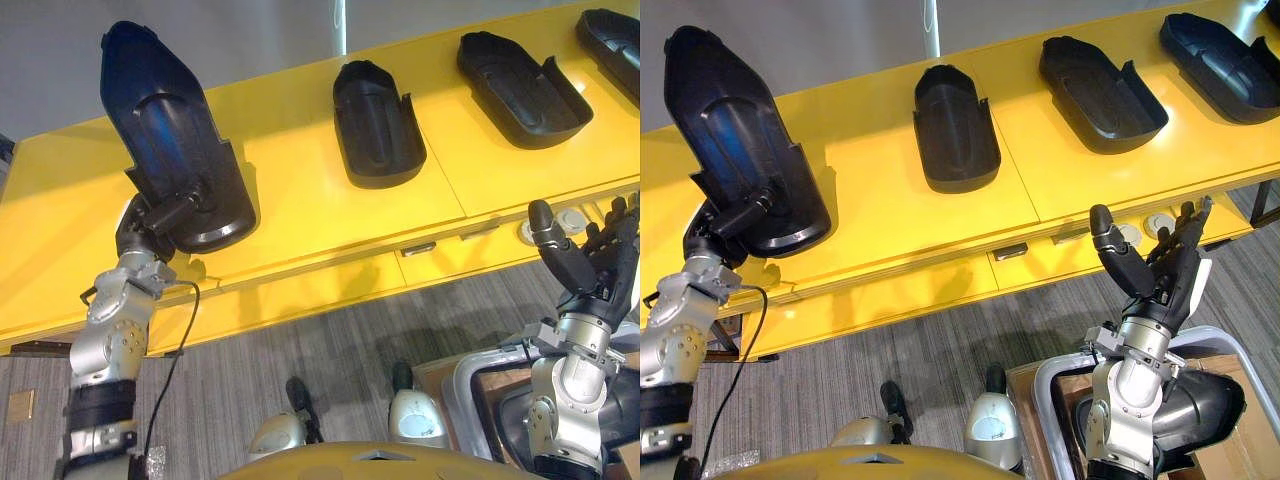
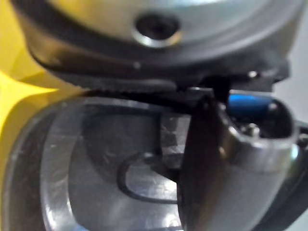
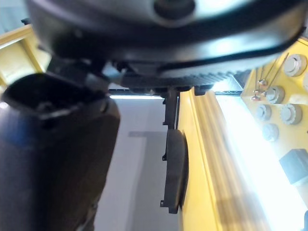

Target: Walk over and take three plastic housings, then place them on the shelf

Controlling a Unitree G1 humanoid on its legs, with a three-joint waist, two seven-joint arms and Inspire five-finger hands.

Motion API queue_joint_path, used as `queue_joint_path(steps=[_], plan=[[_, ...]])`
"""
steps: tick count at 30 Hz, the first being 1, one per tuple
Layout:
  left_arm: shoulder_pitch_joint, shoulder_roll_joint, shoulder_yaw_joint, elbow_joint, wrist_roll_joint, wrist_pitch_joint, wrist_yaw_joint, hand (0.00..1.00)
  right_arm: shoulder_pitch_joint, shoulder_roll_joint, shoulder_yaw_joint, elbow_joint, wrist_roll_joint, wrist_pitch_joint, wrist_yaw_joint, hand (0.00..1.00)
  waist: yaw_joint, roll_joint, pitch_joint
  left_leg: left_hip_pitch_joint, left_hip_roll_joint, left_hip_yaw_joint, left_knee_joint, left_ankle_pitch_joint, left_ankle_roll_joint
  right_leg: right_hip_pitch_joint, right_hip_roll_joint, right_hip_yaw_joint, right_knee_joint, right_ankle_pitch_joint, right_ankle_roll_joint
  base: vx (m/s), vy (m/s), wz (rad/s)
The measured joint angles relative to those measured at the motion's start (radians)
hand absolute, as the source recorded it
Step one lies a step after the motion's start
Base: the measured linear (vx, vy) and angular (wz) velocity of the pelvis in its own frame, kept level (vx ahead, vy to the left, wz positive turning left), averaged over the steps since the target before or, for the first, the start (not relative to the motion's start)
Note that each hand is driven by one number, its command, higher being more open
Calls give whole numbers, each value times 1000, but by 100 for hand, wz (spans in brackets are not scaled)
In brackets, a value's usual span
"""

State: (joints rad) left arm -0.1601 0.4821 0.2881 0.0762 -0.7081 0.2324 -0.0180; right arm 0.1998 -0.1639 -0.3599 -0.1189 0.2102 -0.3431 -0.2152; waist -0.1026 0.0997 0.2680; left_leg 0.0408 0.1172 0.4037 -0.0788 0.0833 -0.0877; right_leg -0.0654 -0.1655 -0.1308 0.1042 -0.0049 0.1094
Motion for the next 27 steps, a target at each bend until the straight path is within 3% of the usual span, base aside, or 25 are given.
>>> queue_joint_path(steps=[9, 15, 20, 22, 25, 27], plan=[[-82, 59, 0, 120, -7, 36, -35, 0, 61, -6, 61, 86, 4, 11, 54, 100, -1, 1, 0, 0, 0, 0, 7, -4, 1, -5, -11, -1, 28, -15, 0, 0, 0, 0], [-158, 75, -51, 186, -36, 56, -39, 0, 72, -28, 135, 263, 48, 94, 103, 100, 18, 7, 1, -32, -3, -8, 37, -16, 5, -26, -25, -9, 53, -24, 1, -5, 7, 4], [-215, 75, -106, 196, -45, 56, -34, 0, 47, -29, 178, 366, 95, 120, 128, 100, 30, 1, 5, -58, -3, -27, 40, -25, 2, -37, -31, -32, 61, -27, 0, -13, 6, 16], [-247, 76, -133, 196, -69, 56, -30, 0, 30, -29, 189, 403, 94, 123, 142, 100, 44, -6, 11, -72, -3, -27, 42, -22, 3, -53, -35, -35, 76, -31, 0, -4, 5, 11], [-307, 77, -169, 195, -76, 55, -26, 0, -20, -29, 220, 478, 91, 134, 169, 100, 49, -36, 33, -93, -4, -53, 59, -14, 5, -57, -42, -56, 91, -40, 1, -7, 0, 23], [-362, 83, -198, 187, -76, 55, -25, 0, -44, -33, 233, 515, 92, 134, 185, 100, 70, -54, 48, -118, -4, -64, 65, -6, 8, -76, -42, -64, 93, -40, 1, -14, -3, 20]])
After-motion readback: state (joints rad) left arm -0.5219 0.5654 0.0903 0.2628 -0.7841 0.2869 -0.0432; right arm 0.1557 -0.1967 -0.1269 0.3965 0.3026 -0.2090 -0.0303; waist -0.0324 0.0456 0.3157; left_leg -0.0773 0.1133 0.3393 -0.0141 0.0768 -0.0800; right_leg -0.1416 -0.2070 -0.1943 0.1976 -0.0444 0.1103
